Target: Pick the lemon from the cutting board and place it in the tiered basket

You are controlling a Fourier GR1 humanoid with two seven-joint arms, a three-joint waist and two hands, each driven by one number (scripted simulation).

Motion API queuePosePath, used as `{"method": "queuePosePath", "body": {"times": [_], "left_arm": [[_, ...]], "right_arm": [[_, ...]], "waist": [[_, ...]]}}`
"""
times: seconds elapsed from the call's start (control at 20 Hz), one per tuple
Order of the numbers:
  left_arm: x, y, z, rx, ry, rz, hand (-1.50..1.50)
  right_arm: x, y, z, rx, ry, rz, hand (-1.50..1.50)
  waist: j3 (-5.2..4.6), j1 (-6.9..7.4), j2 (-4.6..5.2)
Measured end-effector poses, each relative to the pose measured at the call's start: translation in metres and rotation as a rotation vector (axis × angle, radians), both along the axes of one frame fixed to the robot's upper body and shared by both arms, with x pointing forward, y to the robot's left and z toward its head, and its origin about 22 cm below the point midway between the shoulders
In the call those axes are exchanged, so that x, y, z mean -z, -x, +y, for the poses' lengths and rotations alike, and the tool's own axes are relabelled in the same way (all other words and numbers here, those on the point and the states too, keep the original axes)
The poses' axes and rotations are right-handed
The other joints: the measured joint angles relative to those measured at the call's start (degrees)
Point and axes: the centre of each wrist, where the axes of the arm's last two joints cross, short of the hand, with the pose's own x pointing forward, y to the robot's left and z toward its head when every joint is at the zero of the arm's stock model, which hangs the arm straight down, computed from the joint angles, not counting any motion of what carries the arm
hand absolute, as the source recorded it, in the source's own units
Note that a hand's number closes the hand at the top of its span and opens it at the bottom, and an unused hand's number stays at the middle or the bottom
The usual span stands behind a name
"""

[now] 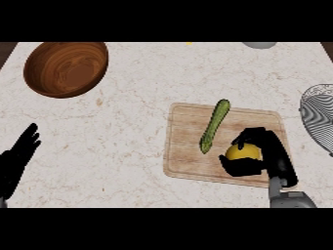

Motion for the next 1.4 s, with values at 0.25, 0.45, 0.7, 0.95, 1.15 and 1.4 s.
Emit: {"method": "queuePosePath", "body": {"times": [0.25, 0.45, 0.7, 0.95, 1.15, 1.4], "left_arm": [[-0.001, -0.004, -0.006, 0.018, -0.005, -0.003, 0.00], [-0.001, -0.004, -0.006, 0.017, -0.007, 0.005, 0.00], [0.001, -0.002, -0.006, 0.008, -0.003, 0.009, 0.00], [-0.001, -0.002, 0.000, -0.005, -0.004, 0.002, 0.00], [0.000, -0.001, -0.003, -0.005, -0.001, 0.001, 0.00], [-0.001, -0.001, -0.004, -0.006, -0.001, -0.002, 0.00]], "right_arm": [[-0.028, -0.014, 0.046, 0.031, 0.355, -0.042, 1.50], [-0.059, -0.020, 0.088, 0.096, 0.555, -0.149, 1.50], [-0.102, -0.018, 0.122, 0.187, 0.699, -0.348, 1.50], [-0.148, -0.014, 0.128, 0.261, 0.722, -0.483, 1.50], [-0.176, -0.021, 0.122, 0.318, 0.712, -0.536, 1.50], [-0.197, -0.036, 0.086, 0.409, 0.705, -0.544, 1.50]], "waist": [[-0.37, 1.38, -0.25], [-0.30, 1.19, -0.45], [-0.14, 0.63, -0.52], [0.00, 0.19, -0.34], [0.07, 0.20, -0.19], [0.13, 0.00, 0.01]]}}
